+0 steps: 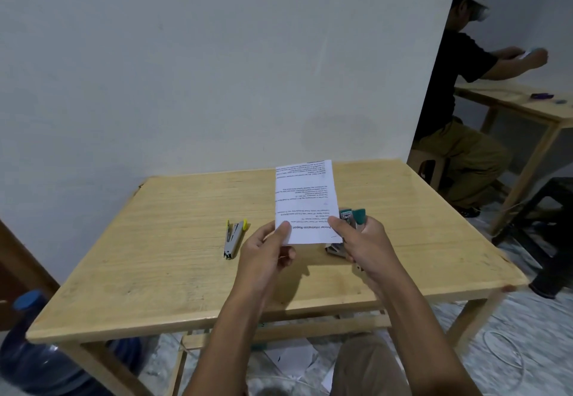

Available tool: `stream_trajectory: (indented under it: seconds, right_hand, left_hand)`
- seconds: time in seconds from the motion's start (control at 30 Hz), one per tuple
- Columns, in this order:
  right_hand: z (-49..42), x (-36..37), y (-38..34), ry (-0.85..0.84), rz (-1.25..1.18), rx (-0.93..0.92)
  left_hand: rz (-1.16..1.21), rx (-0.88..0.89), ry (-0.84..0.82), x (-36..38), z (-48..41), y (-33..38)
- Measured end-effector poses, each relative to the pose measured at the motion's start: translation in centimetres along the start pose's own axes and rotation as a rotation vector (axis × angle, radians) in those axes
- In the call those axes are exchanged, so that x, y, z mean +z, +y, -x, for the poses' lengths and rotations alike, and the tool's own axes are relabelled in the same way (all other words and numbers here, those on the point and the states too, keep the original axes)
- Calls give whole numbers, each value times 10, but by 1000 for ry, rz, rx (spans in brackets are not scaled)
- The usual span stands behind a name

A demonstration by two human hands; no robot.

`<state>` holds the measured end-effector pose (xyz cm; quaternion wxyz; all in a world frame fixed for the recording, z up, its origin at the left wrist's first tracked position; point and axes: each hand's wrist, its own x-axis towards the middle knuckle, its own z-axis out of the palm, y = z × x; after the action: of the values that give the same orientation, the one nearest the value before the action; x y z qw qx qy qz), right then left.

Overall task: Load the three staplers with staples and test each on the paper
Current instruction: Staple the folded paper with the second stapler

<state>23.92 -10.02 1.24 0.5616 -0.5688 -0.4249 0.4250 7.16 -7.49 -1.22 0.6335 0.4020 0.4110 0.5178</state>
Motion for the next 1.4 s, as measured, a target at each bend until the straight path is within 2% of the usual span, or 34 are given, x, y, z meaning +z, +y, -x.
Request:
stream_trajectory:
  seconds: [0.1, 0.3, 0.43, 0.53, 0.67, 0.77, 0.9, 0.97, 1.1, 1.2, 1.33, 1.4]
  right_hand:
    - [-4, -8, -3, 3, 33, 39]
    - [-25, -29, -5, 188, 134, 30]
    - [-43, -47, -15, 178, 194, 28]
    - [-57, -55, -20, 174, 230, 31]
    - [-74, -67, -24, 141, 262, 12]
    - [-83, -79, -23, 151, 247, 6]
    - [-90, -91, -18, 182, 200, -9]
    - [-92, -94, -13, 196, 185, -10]
    - [-91, -93, -6, 181, 194, 13]
    - [-88, -88, -5, 133, 219, 70]
    - [-82, -73, 1, 72, 232, 108]
    - [-77, -63, 6, 21, 255, 100]
  left_hand:
    - [-164, 60, 20, 0, -14, 1]
    - [-316, 123, 78, 37, -65, -9]
    - [-389, 172, 93, 81, -111, -21]
    - [-542, 188, 142, 106, -143, -35]
    - [-726, 132, 192, 124, -172, -51]
    - [-978, 157, 174, 133, -185, -56]
    - [-1460, 216, 31, 139, -199, -58]
    - [-1571, 201, 11, 138, -206, -57]
    - [-1492, 176, -26, 136, -202, -51]
    - [-1400, 283, -49, 116, -190, -44]
    - [-1370, 445, 22, 61, -154, -23]
    - [-1430, 467, 134, 27, -131, -11]
